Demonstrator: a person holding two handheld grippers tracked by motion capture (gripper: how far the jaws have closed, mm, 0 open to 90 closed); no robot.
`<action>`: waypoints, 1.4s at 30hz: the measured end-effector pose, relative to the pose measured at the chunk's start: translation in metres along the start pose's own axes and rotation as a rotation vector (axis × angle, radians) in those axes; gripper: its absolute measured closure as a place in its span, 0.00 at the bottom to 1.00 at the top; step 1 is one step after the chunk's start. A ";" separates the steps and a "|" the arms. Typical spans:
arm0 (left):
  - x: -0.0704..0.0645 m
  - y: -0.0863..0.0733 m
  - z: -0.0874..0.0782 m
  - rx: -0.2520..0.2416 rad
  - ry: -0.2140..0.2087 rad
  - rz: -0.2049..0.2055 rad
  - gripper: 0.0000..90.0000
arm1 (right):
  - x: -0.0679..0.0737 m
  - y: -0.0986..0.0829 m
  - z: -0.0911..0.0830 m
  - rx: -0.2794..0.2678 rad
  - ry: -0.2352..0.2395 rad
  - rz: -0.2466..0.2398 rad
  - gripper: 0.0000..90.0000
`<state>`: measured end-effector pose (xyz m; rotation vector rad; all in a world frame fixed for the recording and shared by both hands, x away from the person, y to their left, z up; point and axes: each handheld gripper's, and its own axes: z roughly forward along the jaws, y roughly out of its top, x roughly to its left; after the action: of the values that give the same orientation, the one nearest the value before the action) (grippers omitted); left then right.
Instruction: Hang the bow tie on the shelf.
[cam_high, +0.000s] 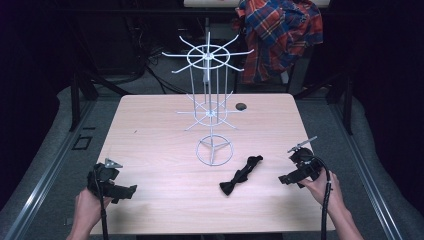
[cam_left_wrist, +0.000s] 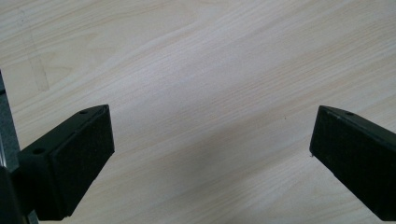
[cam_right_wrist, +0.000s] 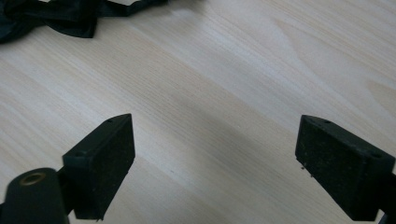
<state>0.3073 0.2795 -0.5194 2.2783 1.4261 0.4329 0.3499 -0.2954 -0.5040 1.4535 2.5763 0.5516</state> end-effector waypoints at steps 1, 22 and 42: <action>0.000 0.000 0.000 0.000 0.000 0.000 0.00 | 0.000 0.000 0.000 0.000 0.000 0.000 0.12; -0.003 0.003 0.009 0.022 -0.033 -0.004 0.00 | -0.009 0.004 0.002 -0.022 0.054 -0.014 0.05; -0.007 0.007 0.008 0.016 -0.036 0.015 0.00 | 0.006 0.010 -0.001 -0.064 0.041 -0.060 0.03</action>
<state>0.3133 0.2690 -0.5236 2.2990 1.4008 0.3843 0.3540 -0.2860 -0.4986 1.3537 2.5986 0.6556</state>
